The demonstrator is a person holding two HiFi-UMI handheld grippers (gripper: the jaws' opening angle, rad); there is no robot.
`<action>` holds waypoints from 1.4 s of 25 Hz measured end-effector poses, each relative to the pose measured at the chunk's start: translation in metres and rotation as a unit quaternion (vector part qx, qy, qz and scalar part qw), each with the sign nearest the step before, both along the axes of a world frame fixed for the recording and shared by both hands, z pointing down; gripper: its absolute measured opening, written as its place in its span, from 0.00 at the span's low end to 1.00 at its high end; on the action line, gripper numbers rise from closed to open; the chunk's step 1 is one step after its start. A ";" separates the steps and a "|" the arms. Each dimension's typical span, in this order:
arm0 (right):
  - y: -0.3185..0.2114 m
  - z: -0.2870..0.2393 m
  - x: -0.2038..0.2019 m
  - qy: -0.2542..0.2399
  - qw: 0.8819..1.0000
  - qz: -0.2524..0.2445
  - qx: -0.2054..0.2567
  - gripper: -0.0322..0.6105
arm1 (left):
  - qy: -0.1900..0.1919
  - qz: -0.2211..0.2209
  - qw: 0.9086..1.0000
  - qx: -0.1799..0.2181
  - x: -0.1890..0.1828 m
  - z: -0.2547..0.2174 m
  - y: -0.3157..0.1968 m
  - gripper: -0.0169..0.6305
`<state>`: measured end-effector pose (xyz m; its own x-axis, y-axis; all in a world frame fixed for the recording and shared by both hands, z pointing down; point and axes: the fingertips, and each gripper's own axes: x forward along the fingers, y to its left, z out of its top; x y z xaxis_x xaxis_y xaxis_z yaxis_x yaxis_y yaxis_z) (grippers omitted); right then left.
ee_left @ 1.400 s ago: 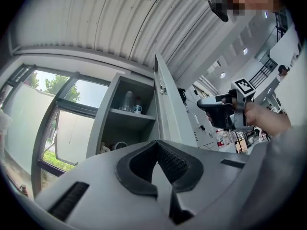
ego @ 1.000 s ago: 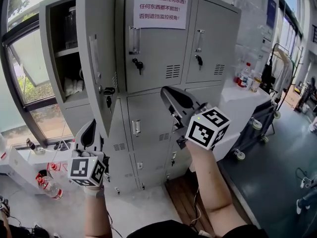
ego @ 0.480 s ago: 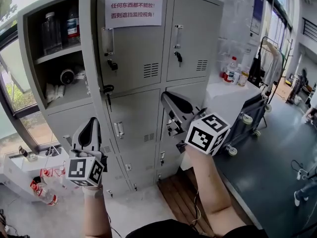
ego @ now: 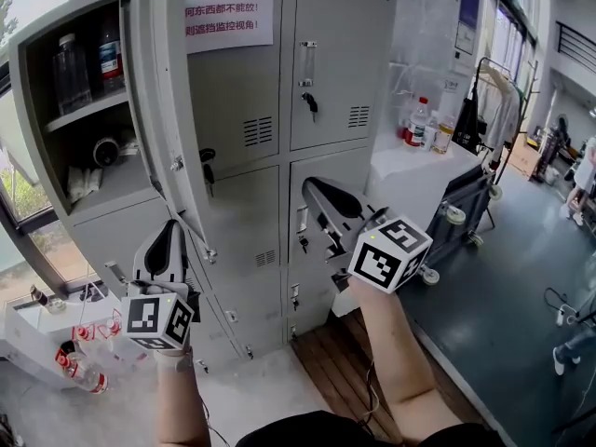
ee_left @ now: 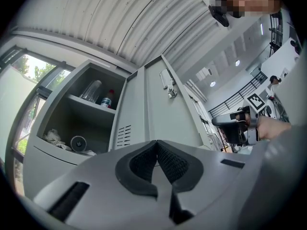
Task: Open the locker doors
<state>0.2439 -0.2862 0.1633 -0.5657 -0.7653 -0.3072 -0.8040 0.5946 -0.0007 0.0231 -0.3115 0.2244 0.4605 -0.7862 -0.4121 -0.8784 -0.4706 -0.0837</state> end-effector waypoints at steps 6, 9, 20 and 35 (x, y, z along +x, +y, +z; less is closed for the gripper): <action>0.004 0.012 0.002 -0.010 1.000 0.006 -0.007 0.09 | -0.013 0.012 1.000 -0.002 0.004 0.000 -0.002 0.05; 0.006 0.020 -0.001 -0.014 1.000 0.010 -0.012 0.09 | -0.015 0.018 1.000 -0.001 0.003 0.000 -0.001 0.05; 0.020 0.058 -0.048 -0.013 1.000 -0.013 -0.025 0.09 | -0.032 0.024 0.999 -0.025 -0.019 0.034 0.026 0.05; 0.046 0.167 -0.145 0.058 0.996 -0.025 -0.055 0.09 | -0.075 0.000 0.990 -0.120 -0.066 0.136 0.071 0.05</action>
